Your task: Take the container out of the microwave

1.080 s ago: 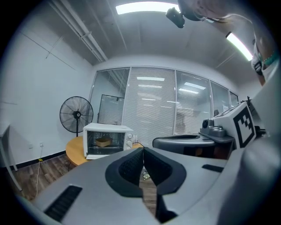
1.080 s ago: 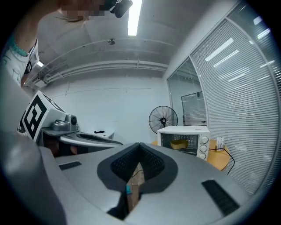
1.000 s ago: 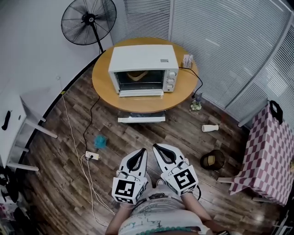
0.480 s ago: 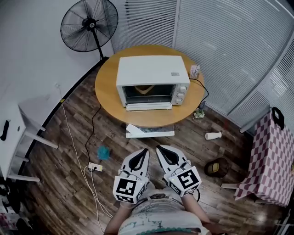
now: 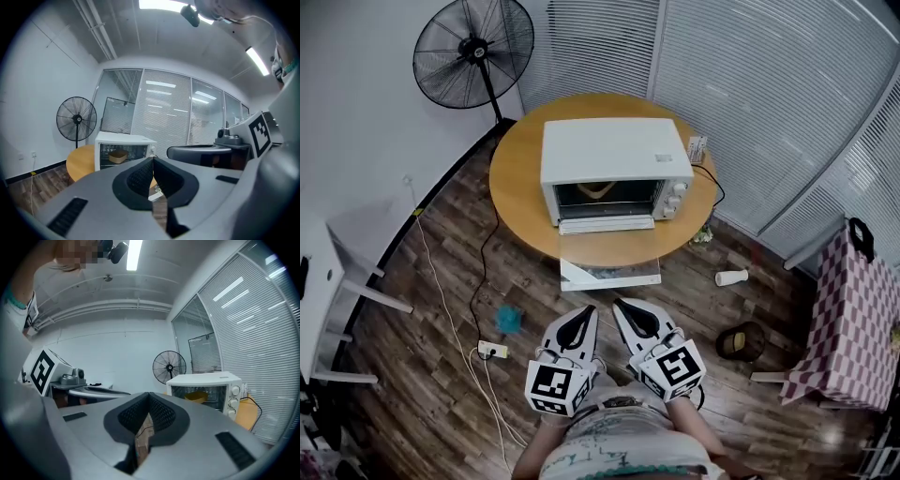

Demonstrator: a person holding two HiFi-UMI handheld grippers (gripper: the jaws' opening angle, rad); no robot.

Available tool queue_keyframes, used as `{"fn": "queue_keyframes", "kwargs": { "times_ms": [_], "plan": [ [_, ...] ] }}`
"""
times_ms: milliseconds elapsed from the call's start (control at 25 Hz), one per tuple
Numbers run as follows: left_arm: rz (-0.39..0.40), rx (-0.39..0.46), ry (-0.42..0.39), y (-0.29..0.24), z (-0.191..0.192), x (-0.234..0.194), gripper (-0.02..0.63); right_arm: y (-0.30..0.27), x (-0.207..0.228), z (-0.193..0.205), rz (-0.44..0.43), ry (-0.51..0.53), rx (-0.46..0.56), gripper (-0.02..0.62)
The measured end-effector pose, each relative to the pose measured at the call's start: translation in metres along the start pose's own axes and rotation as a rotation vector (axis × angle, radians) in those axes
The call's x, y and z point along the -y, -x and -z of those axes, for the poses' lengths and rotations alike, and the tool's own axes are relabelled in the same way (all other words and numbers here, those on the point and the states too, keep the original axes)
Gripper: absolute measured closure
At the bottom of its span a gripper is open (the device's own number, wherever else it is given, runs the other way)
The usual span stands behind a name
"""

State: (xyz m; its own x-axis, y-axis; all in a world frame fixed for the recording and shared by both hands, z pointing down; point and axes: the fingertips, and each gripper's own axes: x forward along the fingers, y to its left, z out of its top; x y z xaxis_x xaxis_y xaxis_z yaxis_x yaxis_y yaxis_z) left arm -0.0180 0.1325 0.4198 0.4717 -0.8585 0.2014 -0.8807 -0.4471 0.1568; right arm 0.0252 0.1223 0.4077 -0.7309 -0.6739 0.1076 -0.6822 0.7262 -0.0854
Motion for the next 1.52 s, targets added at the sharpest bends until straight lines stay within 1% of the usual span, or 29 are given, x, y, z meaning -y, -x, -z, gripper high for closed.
{"fn": "queue_keyframes", "kwargs": {
  "times_ms": [320,560,680,800,1000,1320,1520],
  "plan": [
    [0.001,-0.003,-0.001,0.007,0.002,-0.025,0.592,-0.018,-0.014,0.007,-0.002,-0.001,-0.024,0.603],
    [0.019,-0.007,0.014,0.007,0.003,-0.031,0.592,-0.023,-0.014,0.009,0.015,-0.002,-0.030,0.603],
    [0.026,-0.021,-0.001,0.003,0.003,-0.032,0.592,-0.026,-0.010,0.008,0.024,-0.006,-0.032,0.603],
    [0.025,-0.027,-0.014,-0.005,0.001,-0.035,0.592,-0.029,-0.003,0.007,0.031,-0.008,-0.036,0.603],
    [0.030,-0.029,-0.002,-0.021,-0.004,-0.041,0.592,-0.041,0.012,0.003,0.028,-0.009,-0.029,0.603],
    [0.032,-0.021,0.009,-0.067,-0.021,-0.056,0.592,-0.078,0.051,-0.012,-0.018,-0.002,-0.008,0.603],
    [0.006,-0.014,-0.005,-0.101,-0.035,-0.070,0.592,-0.104,0.081,-0.025,-0.050,0.011,0.007,0.603]
  ]
}}
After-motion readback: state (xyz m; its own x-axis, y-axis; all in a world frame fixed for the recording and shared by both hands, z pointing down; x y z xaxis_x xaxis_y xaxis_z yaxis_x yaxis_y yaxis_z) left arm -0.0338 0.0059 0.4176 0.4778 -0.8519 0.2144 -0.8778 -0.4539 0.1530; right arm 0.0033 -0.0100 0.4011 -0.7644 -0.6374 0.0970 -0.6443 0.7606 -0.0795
